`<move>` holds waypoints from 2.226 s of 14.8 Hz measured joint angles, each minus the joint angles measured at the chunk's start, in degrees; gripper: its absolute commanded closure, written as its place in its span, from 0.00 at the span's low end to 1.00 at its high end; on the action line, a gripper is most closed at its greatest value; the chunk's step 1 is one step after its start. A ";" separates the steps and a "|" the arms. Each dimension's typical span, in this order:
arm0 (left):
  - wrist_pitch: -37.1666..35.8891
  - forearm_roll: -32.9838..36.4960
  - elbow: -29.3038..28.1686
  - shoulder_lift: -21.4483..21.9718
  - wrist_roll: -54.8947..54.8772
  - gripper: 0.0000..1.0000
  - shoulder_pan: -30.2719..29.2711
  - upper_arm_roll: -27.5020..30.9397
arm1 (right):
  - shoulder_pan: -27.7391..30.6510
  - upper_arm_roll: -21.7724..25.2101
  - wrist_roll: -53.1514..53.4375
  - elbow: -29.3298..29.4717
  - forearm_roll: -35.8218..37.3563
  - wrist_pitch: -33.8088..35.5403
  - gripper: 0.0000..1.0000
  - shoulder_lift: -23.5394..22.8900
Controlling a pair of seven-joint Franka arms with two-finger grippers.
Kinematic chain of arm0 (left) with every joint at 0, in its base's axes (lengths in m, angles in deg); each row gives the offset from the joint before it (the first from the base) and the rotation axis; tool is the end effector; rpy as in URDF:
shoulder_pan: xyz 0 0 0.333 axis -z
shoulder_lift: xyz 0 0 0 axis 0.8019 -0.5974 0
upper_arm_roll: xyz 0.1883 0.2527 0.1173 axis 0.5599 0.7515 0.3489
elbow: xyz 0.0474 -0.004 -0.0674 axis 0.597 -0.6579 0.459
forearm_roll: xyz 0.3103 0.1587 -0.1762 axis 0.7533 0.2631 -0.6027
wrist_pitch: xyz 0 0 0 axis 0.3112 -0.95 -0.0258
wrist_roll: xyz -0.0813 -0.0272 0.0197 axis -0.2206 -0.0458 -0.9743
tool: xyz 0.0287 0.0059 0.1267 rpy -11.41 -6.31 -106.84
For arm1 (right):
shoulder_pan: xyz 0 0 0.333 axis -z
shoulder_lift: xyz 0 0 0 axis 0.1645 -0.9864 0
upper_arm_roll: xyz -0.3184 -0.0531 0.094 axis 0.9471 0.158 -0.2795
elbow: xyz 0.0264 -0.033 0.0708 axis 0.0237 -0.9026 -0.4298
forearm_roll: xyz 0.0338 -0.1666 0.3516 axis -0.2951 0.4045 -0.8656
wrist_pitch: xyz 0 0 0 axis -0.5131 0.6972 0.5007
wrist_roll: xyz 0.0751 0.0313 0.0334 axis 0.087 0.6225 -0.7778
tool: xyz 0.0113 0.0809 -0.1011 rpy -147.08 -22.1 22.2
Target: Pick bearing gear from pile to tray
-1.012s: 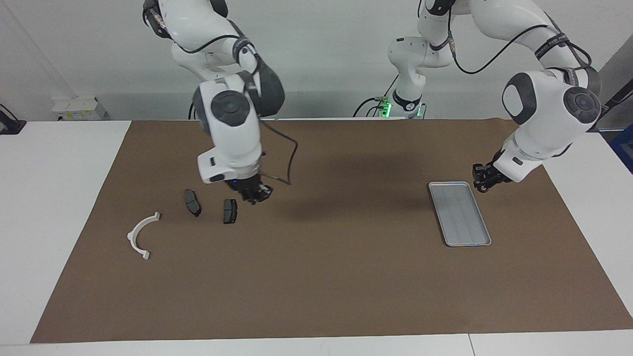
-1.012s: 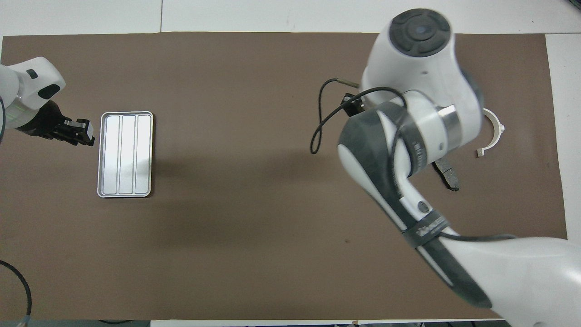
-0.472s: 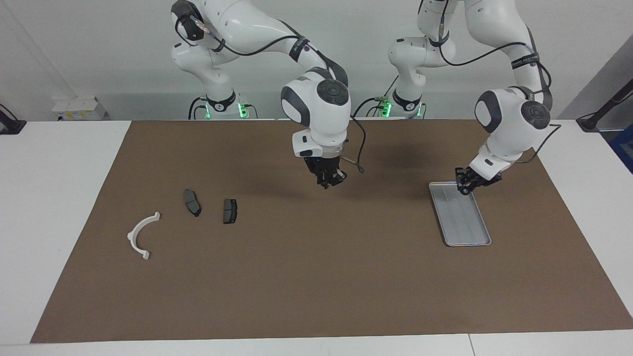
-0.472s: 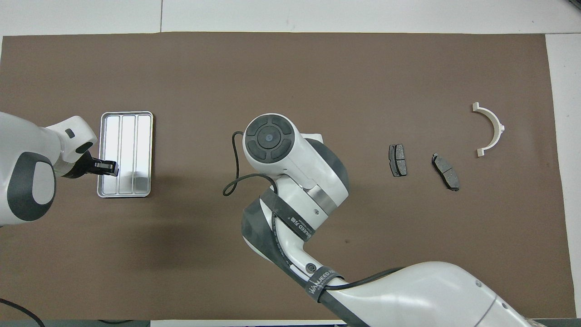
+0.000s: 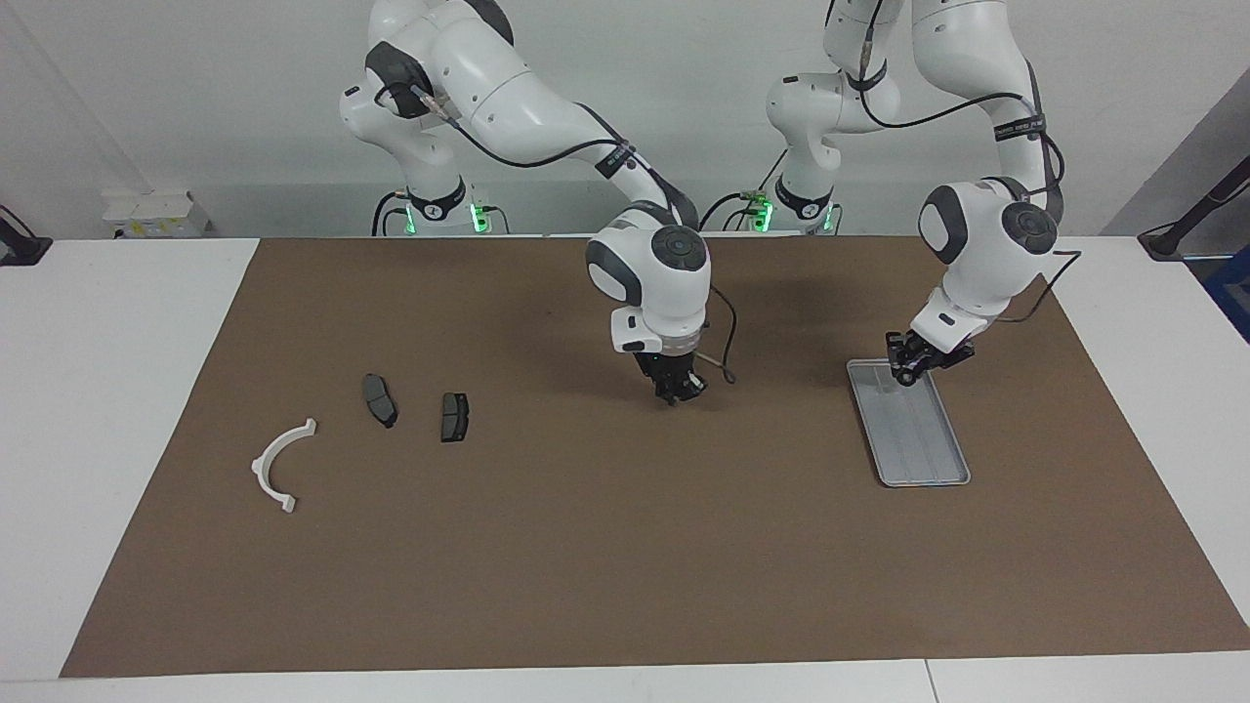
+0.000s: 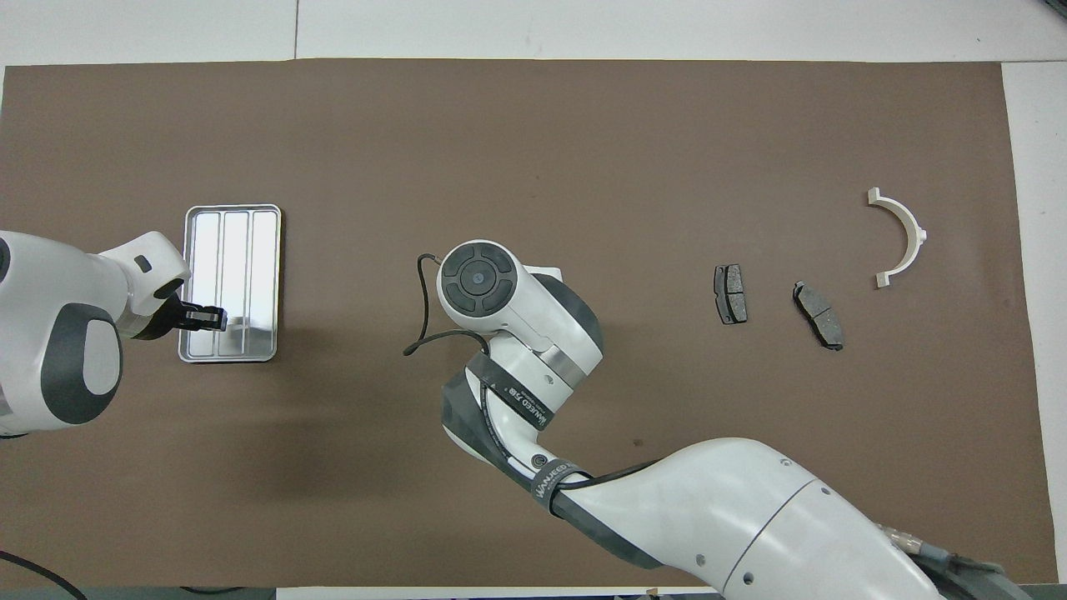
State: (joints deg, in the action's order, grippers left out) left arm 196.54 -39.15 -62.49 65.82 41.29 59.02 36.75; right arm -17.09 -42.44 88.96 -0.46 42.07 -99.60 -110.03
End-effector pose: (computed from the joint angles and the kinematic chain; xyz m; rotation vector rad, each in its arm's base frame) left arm 0.5276 0.0140 0.3366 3.1072 -0.2659 -0.0331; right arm 0.5540 0.4521 0.2860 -2.8859 1.1601 -0.0160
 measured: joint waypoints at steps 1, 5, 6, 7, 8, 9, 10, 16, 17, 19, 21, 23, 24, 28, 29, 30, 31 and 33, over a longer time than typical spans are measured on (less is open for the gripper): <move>0.55 0.00 -0.33 -0.09 0.00 1.00 0.00 0.00 | 0.11 0.10 0.00 -0.06 0.00 -0.13 1.00 -0.16; 3.95 0.00 -2.10 -0.81 0.06 1.00 0.04 -0.15 | 0.14 0.08 0.03 -0.08 0.01 -0.18 0.00 -0.14; 5.34 0.00 -2.92 -1.06 0.08 1.00 0.05 -0.18 | 0.15 0.13 0.05 -0.08 0.02 -0.18 0.00 -0.14; 6.32 0.00 -3.57 -1.33 0.10 1.00 0.05 -0.21 | 0.19 0.24 0.06 -0.05 0.05 -0.13 0.00 -0.13; 6.95 0.00 -3.99 -1.59 0.10 1.00 0.08 -0.25 | 0.28 0.40 0.07 0.06 0.06 -0.07 0.00 -0.09; 7.12 0.00 -4.15 -1.75 0.11 1.00 0.12 -0.32 | 0.58 0.56 0.07 0.29 0.10 -0.05 0.00 0.03; 7.17 0.00 -4.15 -1.77 0.13 1.00 0.16 -0.36 | 1.23 0.67 0.07 0.60 0.17 -0.04 0.00 0.30; 7.21 0.00 -4.15 -1.77 0.17 0.00 0.45 -0.38 | 11.81 0.31 -14.07 3.78 -0.20 3.34 0.00 5.26; 7.15 0.00 -4.10 -1.77 0.17 0.00 0.59 -0.37 | 13.45 0.24 -18.63 3.86 -0.59 4.57 0.00 6.63; 5.52 -0.06 -2.87 -1.71 1.43 0.00 1.53 -0.37 | 16.52 0.21 -29.61 3.88 -0.78 7.80 0.00 9.06; 0.74 -0.12 1.48 -1.53 11.13 0.00 5.87 -0.50 | 20.07 0.23 -42.67 3.89 -0.81 10.92 0.00 11.00; -3.68 0.10 6.90 -1.72 26.38 0.00 15.38 -0.73 | 24.73 0.23 -55.20 3.89 -0.82 12.77 0.00 12.46; -5.17 0.48 8.87 -2.00 33.85 0.00 20.76 -0.92 | 27.26 0.21 -61.01 3.90 -0.83 13.60 0.00 13.08; -5.61 0.87 10.85 -3.50 53.20 0.00 35.79 -1.22 | 33.01 0.16 -71.46 3.89 -0.98 15.56 0.00 15.17; -5.58 0.88 10.85 -3.98 55.89 0.00 38.07 -1.22 | 33.37 0.15 -71.76 3.86 -0.99 15.79 0.00 15.56; -5.21 0.89 10.86 -4.67 57.73 0.00 39.55 -1.22 | 33.42 0.12 -71.78 3.82 -0.99 16.00 0.00 15.85; -4.28 0.89 10.88 -5.53 58.63 0.00 40.22 -1.18 | 33.41 -0.04 -71.78 3.75 -0.99 16.16 0.00 16.07; -2.03 0.90 11.06 -7.91 58.84 0.00 40.34 -0.81 | 33.39 -0.26 -71.78 3.63 -0.99 16.21 0.00 16.24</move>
State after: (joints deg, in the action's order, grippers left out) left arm 194.51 -38.25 -51.43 57.91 100.13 99.36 35.95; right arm 16.30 -42.70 17.18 3.17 41.08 -83.39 -93.79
